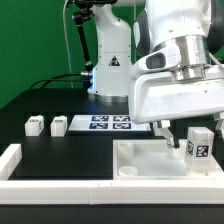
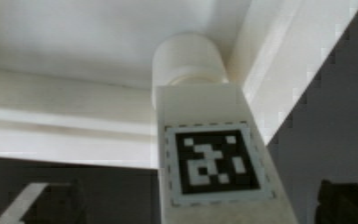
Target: Assemble square table
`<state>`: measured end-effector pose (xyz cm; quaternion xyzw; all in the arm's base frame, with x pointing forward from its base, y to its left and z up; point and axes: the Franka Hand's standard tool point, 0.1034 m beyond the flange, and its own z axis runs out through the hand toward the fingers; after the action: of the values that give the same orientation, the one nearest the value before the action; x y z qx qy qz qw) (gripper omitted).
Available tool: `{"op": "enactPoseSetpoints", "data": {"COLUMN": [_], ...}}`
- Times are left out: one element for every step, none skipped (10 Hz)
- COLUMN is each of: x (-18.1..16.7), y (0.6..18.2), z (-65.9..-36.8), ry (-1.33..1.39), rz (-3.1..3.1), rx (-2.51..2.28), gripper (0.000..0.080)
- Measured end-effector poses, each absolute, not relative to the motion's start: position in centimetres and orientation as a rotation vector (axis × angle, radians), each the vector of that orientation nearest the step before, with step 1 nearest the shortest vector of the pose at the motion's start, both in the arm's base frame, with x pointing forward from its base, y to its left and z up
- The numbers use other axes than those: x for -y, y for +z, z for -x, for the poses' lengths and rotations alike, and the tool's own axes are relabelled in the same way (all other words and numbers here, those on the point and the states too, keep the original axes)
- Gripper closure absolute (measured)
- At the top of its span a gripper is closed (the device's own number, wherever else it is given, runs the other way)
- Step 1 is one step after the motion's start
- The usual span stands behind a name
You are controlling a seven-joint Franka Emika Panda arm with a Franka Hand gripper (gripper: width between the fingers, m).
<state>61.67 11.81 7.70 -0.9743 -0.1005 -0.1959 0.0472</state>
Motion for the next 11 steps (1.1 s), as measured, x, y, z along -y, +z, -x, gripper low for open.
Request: {"op": "enactPoseSetpoints", "data": {"x": [-12.14, -12.17, -12.29, -12.34, -12.38, -12.51, -12.53, -12.29, -12.13, -12.24, -12.28], "y": [8.40, 8.64, 8.20, 8.38, 8.39, 8.40, 8.49, 8.23, 8.00, 7.93, 7.90], "z": [-62.15, -62.54, -61.98, -62.13, -62.10, -62.16, -62.45, -61.95, -62.12, -62.17, -62.14], "ry": [-0.527, -0.538, -0.434, -0.335, -0.214, -0.105, -0.051, 0.064, 0.092, 0.075, 0.077], "rz": [2.981, 2.979, 2.994, 3.004, 3.013, 3.015, 3.014, 3.012, 3.011, 3.013, 3.014], "rx": [0.293, 0.292, 0.300, 0.306, 0.312, 0.318, 0.320, 0.324, 0.312, 0.301, 0.288], "gripper": [0.0151, 0.0151, 0.0151, 0.0151, 0.0151, 0.0151, 0.0151, 0.0151, 0.0151, 0.0151, 0.0151]}}
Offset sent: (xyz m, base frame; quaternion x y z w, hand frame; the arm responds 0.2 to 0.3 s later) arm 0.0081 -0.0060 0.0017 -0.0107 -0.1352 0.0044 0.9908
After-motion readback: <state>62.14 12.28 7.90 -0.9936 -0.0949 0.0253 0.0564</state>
